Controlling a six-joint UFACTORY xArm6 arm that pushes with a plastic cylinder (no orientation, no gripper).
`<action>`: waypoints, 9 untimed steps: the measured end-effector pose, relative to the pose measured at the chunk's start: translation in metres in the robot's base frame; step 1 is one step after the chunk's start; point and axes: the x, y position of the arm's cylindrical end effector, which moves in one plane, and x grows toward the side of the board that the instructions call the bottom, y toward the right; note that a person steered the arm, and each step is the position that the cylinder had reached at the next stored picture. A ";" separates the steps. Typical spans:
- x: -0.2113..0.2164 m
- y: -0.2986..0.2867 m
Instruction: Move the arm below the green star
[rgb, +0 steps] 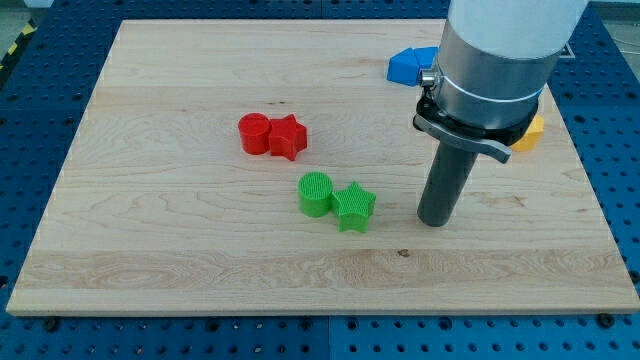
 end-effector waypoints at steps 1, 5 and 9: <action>0.000 0.000; 0.004 -0.044; 0.027 -0.077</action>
